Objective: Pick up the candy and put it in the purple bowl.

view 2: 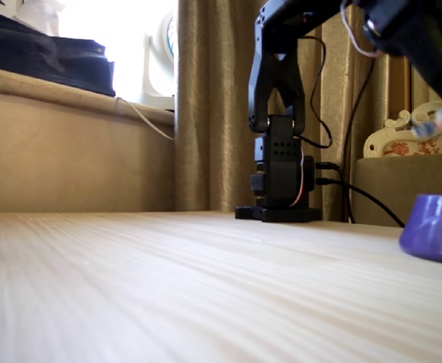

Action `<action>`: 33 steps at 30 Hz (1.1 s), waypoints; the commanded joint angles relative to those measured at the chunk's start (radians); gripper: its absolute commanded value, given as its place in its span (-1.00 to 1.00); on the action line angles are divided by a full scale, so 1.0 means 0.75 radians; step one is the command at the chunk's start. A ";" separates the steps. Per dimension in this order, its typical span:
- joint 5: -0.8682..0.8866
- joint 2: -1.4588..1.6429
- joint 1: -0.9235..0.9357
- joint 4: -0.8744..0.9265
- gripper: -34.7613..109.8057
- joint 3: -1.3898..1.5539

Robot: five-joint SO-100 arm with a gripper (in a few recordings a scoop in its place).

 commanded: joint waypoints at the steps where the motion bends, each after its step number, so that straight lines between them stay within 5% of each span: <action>1: -0.010 0.002 -0.022 -0.063 -0.52 -0.100; 19: -0.020 0.092 0.031 -0.076 -0.31 0.035; 33: -0.117 0.213 0.262 -0.063 -0.52 -0.006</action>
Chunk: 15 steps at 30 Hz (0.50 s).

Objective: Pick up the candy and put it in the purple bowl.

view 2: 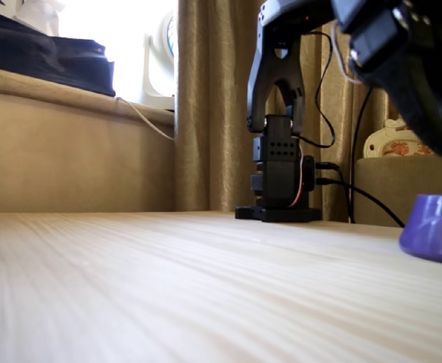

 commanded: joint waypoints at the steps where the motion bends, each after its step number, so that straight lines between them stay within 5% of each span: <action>1: -0.104 0.239 0.123 -0.010 -0.52 -0.061; 15: -0.374 0.538 0.710 0.176 -0.53 -0.051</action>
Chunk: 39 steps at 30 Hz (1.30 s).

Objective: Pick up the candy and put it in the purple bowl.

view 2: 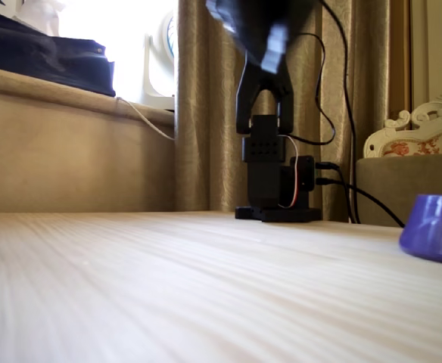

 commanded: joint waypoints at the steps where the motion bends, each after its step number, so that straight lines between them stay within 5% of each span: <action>1: -0.039 0.227 0.115 0.035 -0.53 -0.029; 13: 0.280 0.540 0.522 -0.022 -0.53 0.346; 25: 0.311 0.855 0.994 -0.031 -0.53 0.742; 39: 0.364 1.170 1.254 -0.039 -0.53 1.209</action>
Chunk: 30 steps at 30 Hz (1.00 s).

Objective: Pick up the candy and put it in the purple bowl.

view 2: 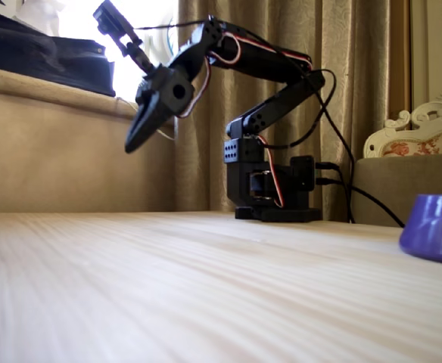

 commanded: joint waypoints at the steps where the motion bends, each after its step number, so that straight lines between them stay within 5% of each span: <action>1: 0.055 0.153 0.045 0.033 -0.53 0.080; 14: 0.270 0.865 -0.037 0.247 -0.53 0.562; 30: 0.229 0.890 0.020 0.241 -0.53 0.634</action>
